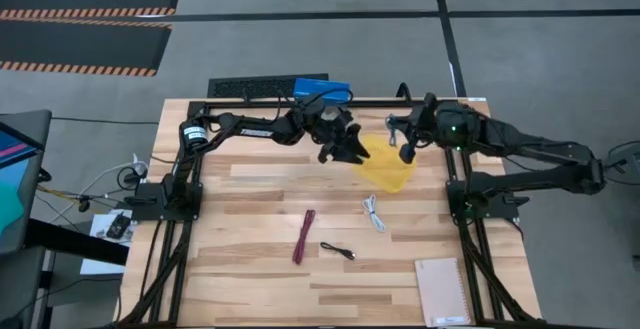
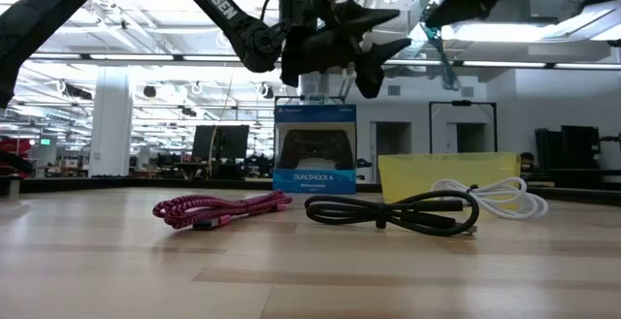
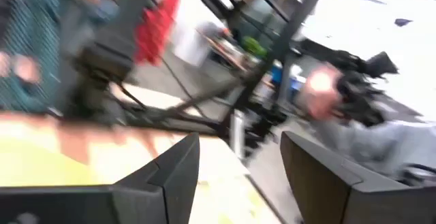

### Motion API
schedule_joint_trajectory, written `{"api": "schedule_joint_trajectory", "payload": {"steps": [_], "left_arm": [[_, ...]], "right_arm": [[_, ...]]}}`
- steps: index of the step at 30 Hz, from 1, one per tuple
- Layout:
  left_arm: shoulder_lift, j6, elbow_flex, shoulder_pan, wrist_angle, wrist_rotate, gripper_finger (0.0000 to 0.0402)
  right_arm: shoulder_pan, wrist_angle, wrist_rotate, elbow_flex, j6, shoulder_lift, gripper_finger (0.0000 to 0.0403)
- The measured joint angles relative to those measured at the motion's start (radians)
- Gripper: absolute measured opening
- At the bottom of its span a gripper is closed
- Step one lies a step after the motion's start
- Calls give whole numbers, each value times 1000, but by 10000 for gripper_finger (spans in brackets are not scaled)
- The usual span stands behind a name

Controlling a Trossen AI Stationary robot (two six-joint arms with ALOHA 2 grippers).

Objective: Pick and place USB-C Cables
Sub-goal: Put the blue charger cable into the yellow bin

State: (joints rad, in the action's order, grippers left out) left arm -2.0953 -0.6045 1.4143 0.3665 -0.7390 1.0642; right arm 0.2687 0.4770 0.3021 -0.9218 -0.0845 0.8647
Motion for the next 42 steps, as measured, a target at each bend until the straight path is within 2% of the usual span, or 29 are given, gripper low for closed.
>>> {"api": "schedule_joint_trajectory", "payload": {"steps": [4, 7, 10, 14, 18, 21, 24, 26, 28, 31, 37, 42], "left_arm": [[0, -69, 0, -8, 25, 91, 198], [0, -96, 0, -14, 44, 143, 198], [2, -97, 0, -15, 87, 153, 198], [17, -60, 0, -19, 160, 152, 199], [50, 22, 0, -29, 321, 151, 199], [99, 170, 0, -32, 559, 131, 199], [173, 414, 0, -26, 895, 25, 199], [234, 581, 0, -26, 1107, -127, 199], [289, 671, 0, -30, 1265, -283, 199], [355, 711, -3, -57, 1361, -435, 199], [466, 730, -5, -102, 1439, -544, 199], [547, 737, -6, -131, 1485, -633, 199]], "right_arm": [[-10, 169, 49, -56, 26, 30, 14], [-12, 260, 50, -71, 114, 69, 13], [-3, 345, 49, -73, 217, 128, 13], [-13, 381, 47, -73, 261, 230, 13], [-20, 381, 14, -102, 275, 323, 13], [-17, 382, -22, -131, 316, 378, 13], [-17, 380, -75, -157, 336, 420, 13], [-18, 373, -97, -168, 386, 442, 13], [-8, 365, -99, -171, 450, 469, 13], [6, 377, -100, -171, 437, 511, 13], [23, 355, -169, -171, 427, 622, 13], [44, 358, -167, -171, 395, 687, 13]]}}
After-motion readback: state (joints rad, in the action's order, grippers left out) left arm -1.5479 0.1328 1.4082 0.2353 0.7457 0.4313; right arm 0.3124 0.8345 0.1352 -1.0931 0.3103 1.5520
